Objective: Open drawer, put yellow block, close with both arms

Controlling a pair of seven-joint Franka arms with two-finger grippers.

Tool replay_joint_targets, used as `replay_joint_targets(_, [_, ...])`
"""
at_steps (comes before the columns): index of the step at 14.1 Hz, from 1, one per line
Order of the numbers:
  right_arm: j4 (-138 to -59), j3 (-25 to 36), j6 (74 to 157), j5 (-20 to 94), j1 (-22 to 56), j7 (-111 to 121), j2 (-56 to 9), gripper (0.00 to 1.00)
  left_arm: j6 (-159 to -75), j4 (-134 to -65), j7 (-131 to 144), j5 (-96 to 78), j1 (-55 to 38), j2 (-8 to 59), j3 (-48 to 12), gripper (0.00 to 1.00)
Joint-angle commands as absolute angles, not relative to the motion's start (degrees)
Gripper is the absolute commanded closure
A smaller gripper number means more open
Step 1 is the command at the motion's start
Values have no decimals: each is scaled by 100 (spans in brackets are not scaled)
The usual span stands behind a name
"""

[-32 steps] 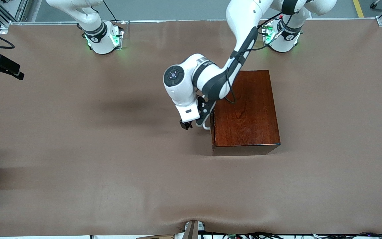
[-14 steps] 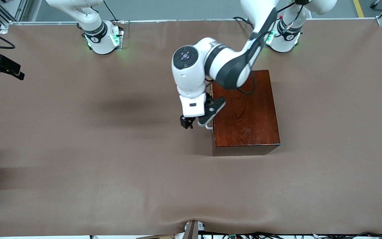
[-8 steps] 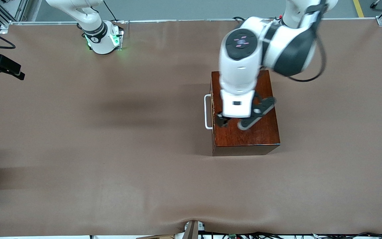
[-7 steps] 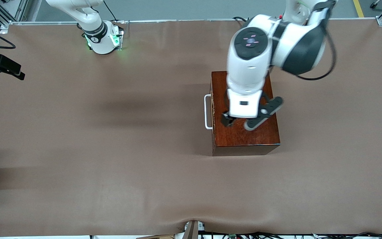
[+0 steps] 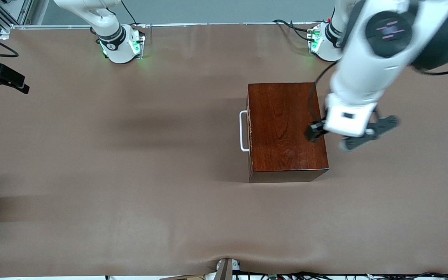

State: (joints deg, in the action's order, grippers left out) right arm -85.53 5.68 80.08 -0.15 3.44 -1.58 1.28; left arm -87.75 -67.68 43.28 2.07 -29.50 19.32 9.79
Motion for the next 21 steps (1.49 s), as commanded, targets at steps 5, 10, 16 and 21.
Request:
replay_joint_targets(5, [-8473,510,7928,-53,299,-193,123,0,-8447,-6926,2796,70,-2136,1450,905,0])
replay_joint_targets(10, [-8473,510,7928,-53,281,-193,123,0,-8297,-6961,1894,-254,-1558,1266,748,0])
replay_joint_targets(16, [-8473,510,7928,-53,272,-193,123,0,-8183,-7479,1222,-290,-229,1073,-413,0])
replay_joint_targets(21, [-8473,510,7928,-53,281,-193,114,0,-8332,-8637,1195,-176,-62,160,-509,0])
